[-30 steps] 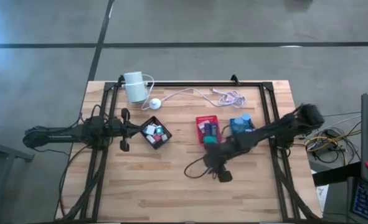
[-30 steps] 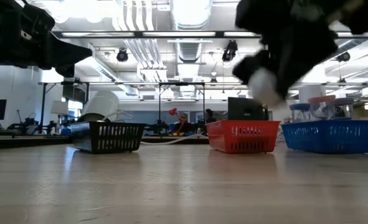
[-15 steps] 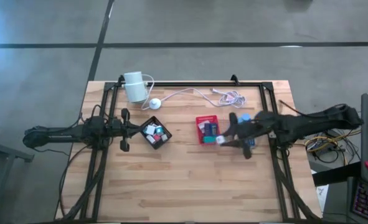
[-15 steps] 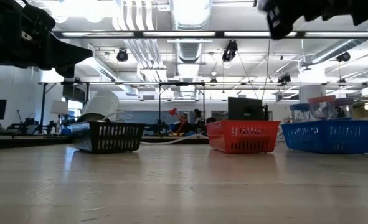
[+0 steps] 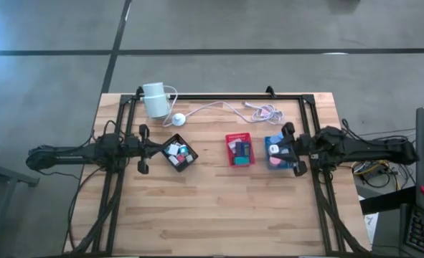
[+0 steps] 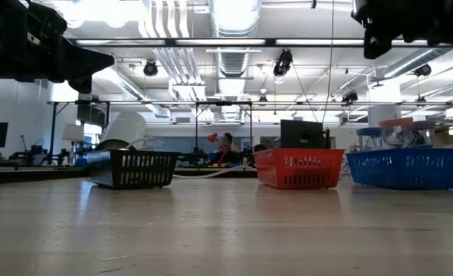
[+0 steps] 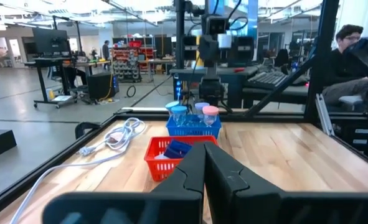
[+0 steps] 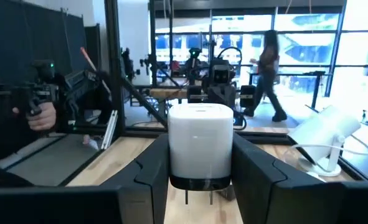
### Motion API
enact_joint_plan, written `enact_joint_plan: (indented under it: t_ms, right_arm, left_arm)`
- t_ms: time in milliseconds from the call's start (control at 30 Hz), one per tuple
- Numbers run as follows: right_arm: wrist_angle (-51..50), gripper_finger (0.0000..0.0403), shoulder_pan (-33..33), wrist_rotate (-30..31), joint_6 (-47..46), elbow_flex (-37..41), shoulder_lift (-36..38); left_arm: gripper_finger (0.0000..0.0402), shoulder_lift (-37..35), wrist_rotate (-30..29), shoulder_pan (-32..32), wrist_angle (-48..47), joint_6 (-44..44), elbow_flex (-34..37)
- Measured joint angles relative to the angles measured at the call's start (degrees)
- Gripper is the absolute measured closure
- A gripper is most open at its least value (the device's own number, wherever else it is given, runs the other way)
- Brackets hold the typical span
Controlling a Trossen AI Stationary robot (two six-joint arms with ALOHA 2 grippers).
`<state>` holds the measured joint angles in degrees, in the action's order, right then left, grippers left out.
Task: Pick & Place Office items
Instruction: Put the black and white charger adaptor into the black bin
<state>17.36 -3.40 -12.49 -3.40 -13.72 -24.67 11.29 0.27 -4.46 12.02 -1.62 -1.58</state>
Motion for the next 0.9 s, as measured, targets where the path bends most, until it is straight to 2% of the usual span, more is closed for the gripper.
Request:
enact_joint_plan:
  t_ms: [133, 367, 633, 900]
  right_arm:
    - [2.1, 0.028, -0.1, 0.2, 0.1, 3.8, 4.1]
    - [8.4, 0.0277, 0.0, 3.9, 2.0, 11.0, 10.3]
    - [5.1, 0.0275, 0.0, 3.5, 2.0, 11.9, 15.2]
    - [2.8, 0.0274, 0.0, 3.5, 2.0, 13.2, 15.9]
  left_arm:
    - [0.0394, 0.0, 0.0, 0.0, 0.0, 0.2, 0.0]
    - [0.0394, 0.0, 0.0, 0.0, 0.0, 0.2, 0.0]
    - [0.0394, 0.0, 0.2, 0.0, 0.0, 0.2, 0.0]
    - [0.0394, 0.0, 0.2, 0.0, -0.1, 0.2, 0.0]
